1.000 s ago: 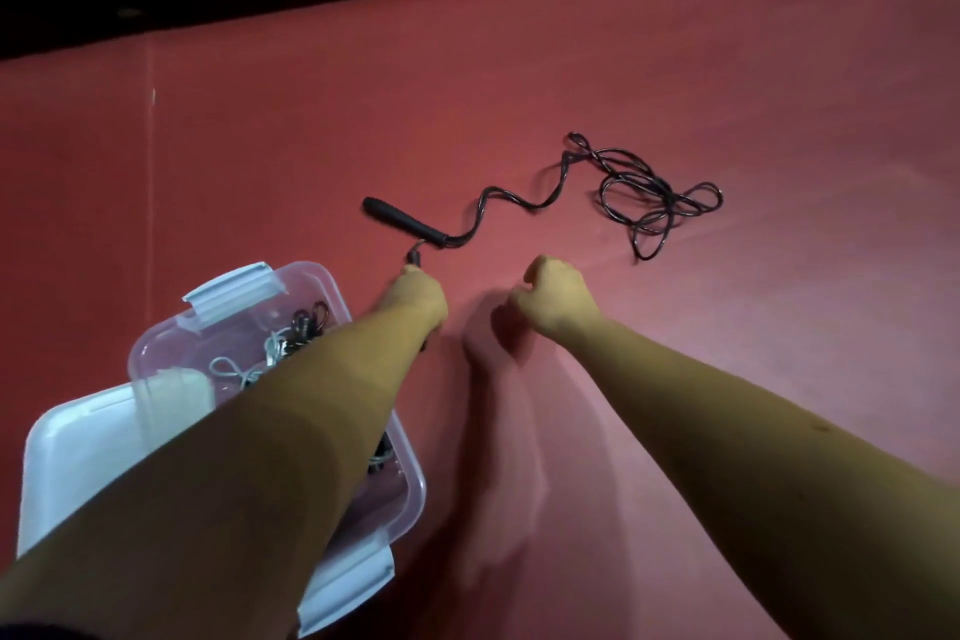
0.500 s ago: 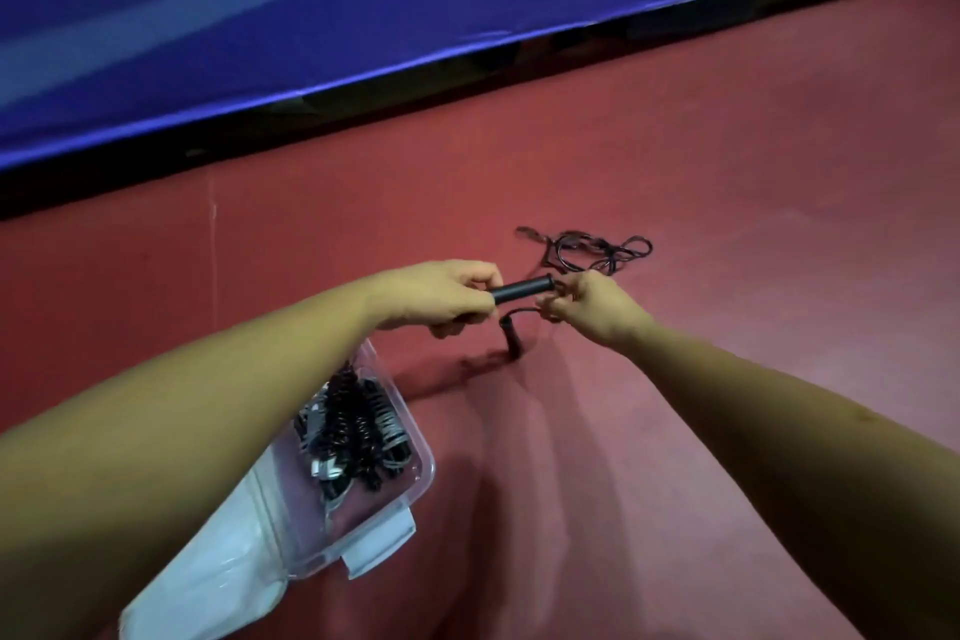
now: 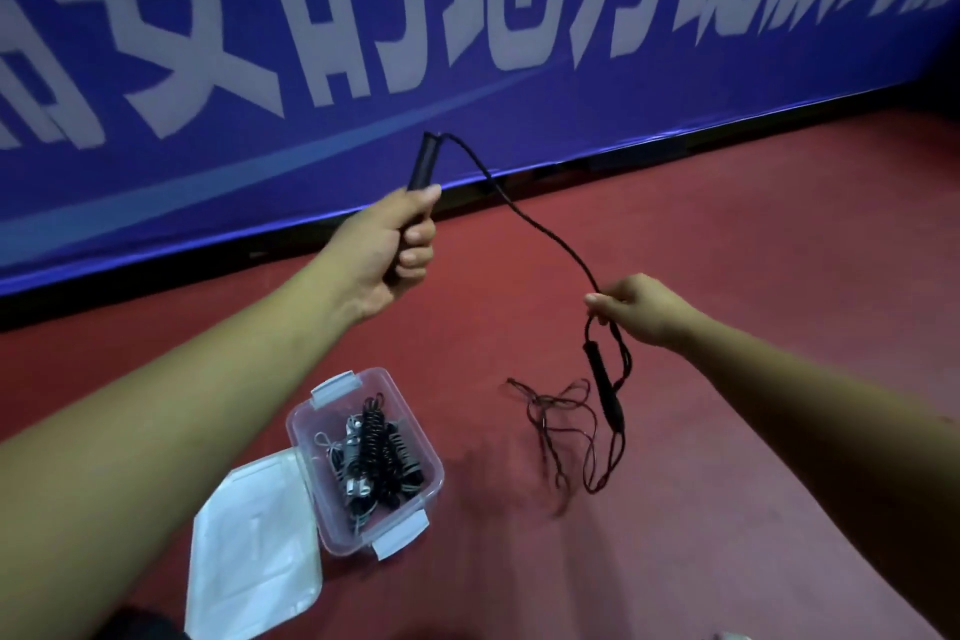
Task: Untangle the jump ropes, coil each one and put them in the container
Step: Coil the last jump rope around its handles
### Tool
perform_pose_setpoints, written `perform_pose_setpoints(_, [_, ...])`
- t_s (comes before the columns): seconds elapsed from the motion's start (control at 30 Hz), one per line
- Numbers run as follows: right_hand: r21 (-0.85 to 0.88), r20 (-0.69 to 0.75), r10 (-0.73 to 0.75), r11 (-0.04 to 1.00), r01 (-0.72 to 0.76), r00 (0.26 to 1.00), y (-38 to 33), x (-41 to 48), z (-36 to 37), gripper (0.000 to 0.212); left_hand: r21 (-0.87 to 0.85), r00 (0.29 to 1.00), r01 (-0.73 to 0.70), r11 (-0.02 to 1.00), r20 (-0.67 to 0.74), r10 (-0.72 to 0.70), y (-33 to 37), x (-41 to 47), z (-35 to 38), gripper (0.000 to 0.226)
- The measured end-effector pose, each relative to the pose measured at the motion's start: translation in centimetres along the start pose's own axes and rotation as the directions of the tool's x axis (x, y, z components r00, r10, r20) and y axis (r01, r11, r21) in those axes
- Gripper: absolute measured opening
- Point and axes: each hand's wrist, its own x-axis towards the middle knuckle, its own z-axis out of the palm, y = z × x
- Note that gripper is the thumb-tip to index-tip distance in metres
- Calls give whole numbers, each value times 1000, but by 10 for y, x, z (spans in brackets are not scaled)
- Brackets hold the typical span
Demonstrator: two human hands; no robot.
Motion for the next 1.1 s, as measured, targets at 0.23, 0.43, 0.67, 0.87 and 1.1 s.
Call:
perform_pose_setpoints(0.23, [-15,-74,-134,991,133,988,-64,-48,-42,30,-44,984,170,985,-39,-171,-5,-49,20,22])
perform_pose_setpoints(0.43, [-76,127,-115,989,126,985,-106,-82,-19,43,-136,991,119,983,69,-111,-15,-74,48,29])
perform_pose_setpoints(0.67, [-111,500,-200,950,292,842,-137,-99,2,48,229,1000,-9,973,-14,13,-26,-77,36,15])
perform_pose_setpoints(0.87, [56,394,-363,927,372,845,-149,-101,-3,39,532,987,25,846,123,-107,-36,-81,19,21])
perform_pose_setpoints(1.1, [84,252,-341,940,330,906,-138,-84,0,37,710,991,-113,695,132,26,-22,-79,5,16])
